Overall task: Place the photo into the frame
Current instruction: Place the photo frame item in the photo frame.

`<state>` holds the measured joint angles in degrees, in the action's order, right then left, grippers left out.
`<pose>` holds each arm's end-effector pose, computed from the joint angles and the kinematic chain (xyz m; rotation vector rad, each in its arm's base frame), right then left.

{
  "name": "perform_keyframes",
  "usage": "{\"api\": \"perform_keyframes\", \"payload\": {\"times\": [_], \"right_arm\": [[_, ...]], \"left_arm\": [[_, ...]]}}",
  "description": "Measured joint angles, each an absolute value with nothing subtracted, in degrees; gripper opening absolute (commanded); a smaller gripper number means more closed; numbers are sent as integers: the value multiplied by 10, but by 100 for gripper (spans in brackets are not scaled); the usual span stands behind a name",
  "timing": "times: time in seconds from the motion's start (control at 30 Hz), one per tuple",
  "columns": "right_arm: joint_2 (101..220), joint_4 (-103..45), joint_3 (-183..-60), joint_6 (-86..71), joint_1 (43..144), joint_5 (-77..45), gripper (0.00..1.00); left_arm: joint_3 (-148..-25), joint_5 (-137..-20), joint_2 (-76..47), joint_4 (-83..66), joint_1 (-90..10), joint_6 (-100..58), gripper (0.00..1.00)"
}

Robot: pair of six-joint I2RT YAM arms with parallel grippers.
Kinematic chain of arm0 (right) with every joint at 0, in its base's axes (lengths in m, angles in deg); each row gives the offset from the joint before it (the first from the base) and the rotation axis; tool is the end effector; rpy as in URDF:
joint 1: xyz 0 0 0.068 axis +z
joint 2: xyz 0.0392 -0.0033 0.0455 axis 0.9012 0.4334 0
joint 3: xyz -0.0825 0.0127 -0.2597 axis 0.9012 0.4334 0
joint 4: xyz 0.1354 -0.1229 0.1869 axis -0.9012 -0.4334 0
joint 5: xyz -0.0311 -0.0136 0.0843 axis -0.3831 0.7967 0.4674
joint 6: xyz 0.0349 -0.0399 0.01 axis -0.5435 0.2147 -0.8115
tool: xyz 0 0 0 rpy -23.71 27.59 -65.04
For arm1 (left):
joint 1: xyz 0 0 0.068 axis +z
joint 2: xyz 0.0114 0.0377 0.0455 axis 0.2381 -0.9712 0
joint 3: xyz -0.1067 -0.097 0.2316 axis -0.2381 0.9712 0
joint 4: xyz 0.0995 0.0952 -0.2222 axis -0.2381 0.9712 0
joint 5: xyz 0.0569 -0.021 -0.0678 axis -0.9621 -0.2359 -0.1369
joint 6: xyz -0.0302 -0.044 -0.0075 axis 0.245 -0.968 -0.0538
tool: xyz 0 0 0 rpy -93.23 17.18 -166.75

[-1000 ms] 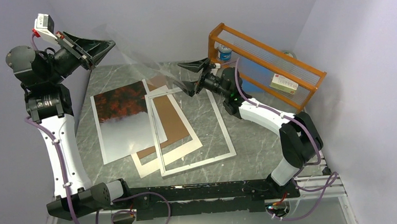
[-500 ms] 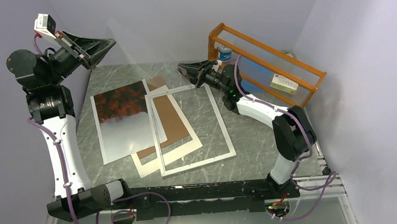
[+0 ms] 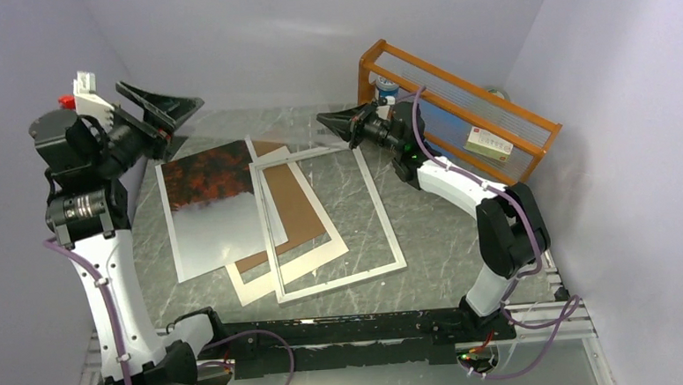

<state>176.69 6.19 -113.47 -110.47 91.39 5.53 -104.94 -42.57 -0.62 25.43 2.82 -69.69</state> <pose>0.3484 0.1973 0.3178 0.8646 1.8036 2.1397 0.1806 0.0278 0.5114 -0.5253 1.6729 -1.1948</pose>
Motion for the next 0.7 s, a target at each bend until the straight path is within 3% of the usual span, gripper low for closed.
{"api": "perform_keyframes", "payload": {"times": [0.23, 0.43, 0.57, 0.7], "right_arm": [[1772, -41, -1135, -940, 902, 112, 0], [1815, -137, -1143, -751, 903, 163, 0], [1858, -204, -1162, -635, 902, 175, 0], [1884, -269, -1170, -551, 898, 173, 0]], "left_arm": [[-994, -667, 13, 482, 27, -528, 94], [-967, -845, 8, 555, 27, -474, 94], [-958, -840, 8, 543, 27, -448, 91], [-900, -745, -6, 495, 27, -440, 89]]}}
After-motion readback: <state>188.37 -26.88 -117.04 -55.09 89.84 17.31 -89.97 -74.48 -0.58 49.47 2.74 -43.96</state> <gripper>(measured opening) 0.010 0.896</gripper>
